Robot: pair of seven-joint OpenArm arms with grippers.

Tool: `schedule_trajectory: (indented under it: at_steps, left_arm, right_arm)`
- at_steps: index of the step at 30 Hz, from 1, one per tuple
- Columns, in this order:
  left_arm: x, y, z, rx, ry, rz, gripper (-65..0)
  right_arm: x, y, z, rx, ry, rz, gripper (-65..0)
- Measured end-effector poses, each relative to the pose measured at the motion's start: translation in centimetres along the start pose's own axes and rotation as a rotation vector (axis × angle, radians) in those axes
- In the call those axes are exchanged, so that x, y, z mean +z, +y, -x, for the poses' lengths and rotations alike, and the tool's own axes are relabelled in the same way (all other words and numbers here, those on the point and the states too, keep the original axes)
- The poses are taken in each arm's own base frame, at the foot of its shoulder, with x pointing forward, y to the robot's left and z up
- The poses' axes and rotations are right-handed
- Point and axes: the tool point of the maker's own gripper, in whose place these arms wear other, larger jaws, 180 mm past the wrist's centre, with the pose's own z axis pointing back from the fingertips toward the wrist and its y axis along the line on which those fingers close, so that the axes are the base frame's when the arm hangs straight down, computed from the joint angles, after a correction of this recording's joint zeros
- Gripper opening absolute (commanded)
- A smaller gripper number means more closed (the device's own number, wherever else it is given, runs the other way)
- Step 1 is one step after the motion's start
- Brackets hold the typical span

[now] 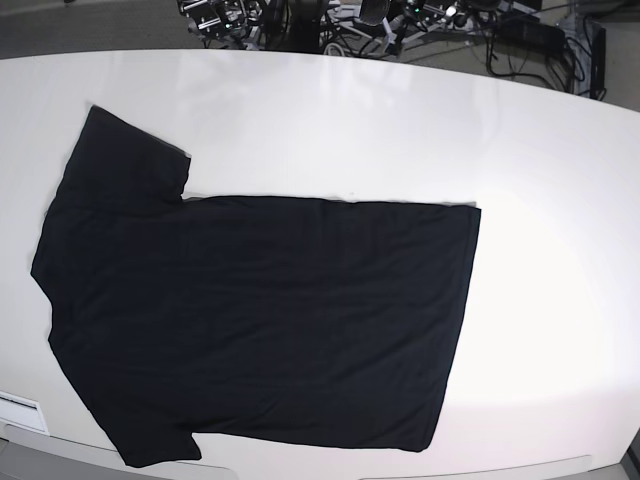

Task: Fold the T-shirt properly

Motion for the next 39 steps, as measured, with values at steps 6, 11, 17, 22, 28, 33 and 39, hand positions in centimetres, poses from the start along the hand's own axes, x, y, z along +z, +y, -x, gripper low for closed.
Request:
schedule_trajectory:
  at_steps: [6,11,17,22,28,33,39]
  left_arm:
    - [0.02,0.72,-0.03,0.000,-0.001,-0.039,-65.0]
    - [0.01,0.63,-0.04,0.000,-0.001,-0.034,-65.0]
    - [0.03,0.63,-0.63,-0.006,-0.034,-0.034,-65.0]
    - [0.02,0.54,-0.56,-0.027,-0.030,-0.030,-65.0]
    - [0.01,0.13,-0.56,-0.026,-0.029,-0.008,-65.0]
    - [0.01,0.16,-0.38,-0.027,-0.020,-0.008,-65.0]
    - [0.07,0.28,-0.40,-0.036,0.033,-0.010,-65.0]
  right_arm:
    - [0.00,0.00,0.00,0.000,0.000,0.000,-65.0]
    - [0.00,-0.01,0.00,0.000,0.000,0.001,-65.0]
    - [0.00,0.15,-0.03,0.004,-0.002,-0.009,-65.0]
    - [0.02,0.60,-0.05,0.013,-0.002,-0.035,-65.0]
    - [0.04,0.62,-0.10,0.015,-0.002,-0.036,-65.0]
    - [0.17,0.59,-0.60,0.018,-0.014,-0.034,-65.0]
    - [0.17,0.16,0.21,0.072,0.032,-0.011,-65.0]
